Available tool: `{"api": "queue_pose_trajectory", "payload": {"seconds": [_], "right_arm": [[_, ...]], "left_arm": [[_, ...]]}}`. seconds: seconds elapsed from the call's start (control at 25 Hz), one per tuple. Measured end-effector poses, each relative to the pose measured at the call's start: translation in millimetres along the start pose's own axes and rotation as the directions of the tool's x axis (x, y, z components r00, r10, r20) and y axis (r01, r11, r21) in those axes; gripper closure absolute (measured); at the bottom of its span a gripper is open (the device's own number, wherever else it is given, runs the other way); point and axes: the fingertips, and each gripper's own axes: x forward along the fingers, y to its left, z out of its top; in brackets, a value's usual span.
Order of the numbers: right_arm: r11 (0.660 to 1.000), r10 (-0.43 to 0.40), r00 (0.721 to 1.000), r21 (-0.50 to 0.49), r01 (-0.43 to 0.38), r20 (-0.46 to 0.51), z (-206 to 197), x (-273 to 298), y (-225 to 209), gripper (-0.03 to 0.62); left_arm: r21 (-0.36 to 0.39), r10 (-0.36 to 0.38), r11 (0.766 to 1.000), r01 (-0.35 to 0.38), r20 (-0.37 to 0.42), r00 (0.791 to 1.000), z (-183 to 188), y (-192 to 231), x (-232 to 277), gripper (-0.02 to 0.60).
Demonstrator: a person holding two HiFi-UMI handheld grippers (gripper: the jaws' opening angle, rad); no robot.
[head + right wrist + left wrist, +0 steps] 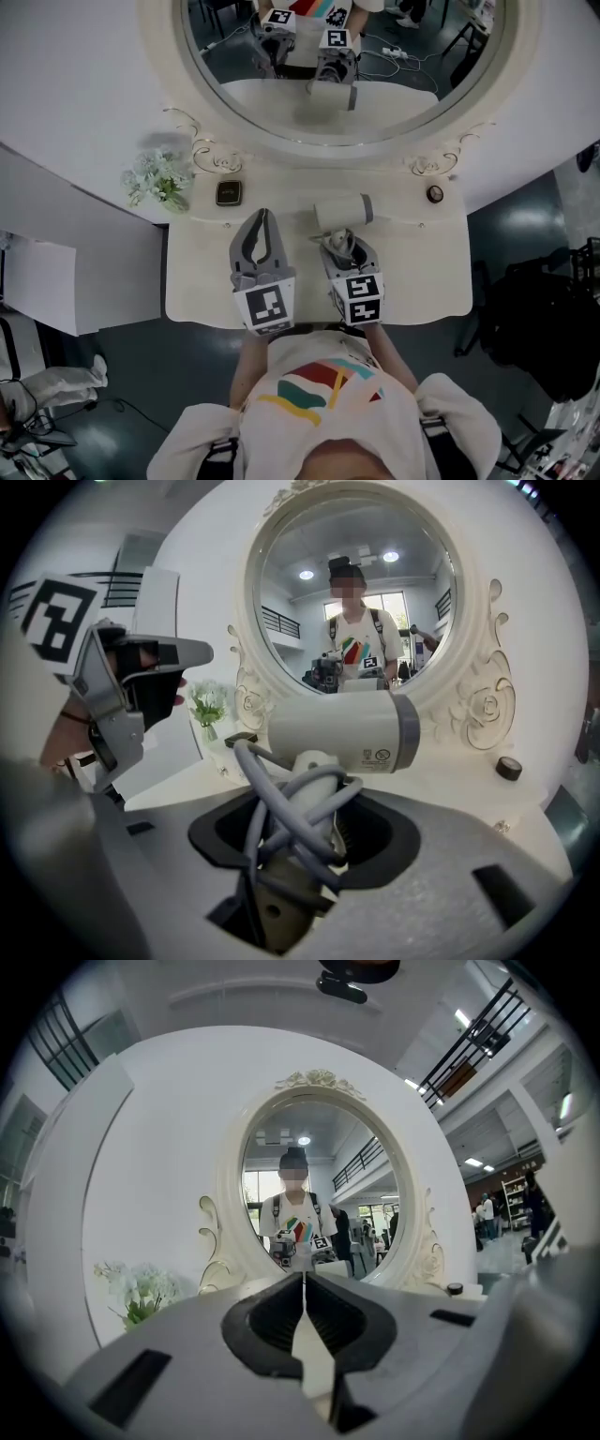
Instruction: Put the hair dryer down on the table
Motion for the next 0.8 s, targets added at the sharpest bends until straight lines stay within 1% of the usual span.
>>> {"api": "queue_pose_trajectory", "payload": {"seconds": [0.12,0.28,0.6,0.8], "right_arm": [[1.000,0.000,0.999,0.005,0.000,-0.033,-12.8,4.2,-0.8,0.384],[1.000,0.004,0.997,0.007,-0.003,-0.072,-25.3,8.0,-1.0,0.384],[1.000,0.008,0.993,0.022,-0.006,-0.121,-46.6,14.1,-3.3,0.385],[1.000,0.017,0.985,0.028,-0.012,-0.170,-62.7,19.5,-2.9,0.387]], "left_arm": [[-0.004,-0.005,1.000,0.005,-0.017,1.000,0.4,-1.7,-0.6,0.571],[0.008,-0.002,1.000,0.002,-0.007,1.000,-2.8,-2.6,-0.6,0.571],[0.020,0.004,1.000,-0.004,-0.015,1.000,-4.6,-3.0,-1.5,0.571],[0.026,0.006,1.000,-0.005,-0.028,1.000,-8.2,-3.0,-3.4,0.571]]}}
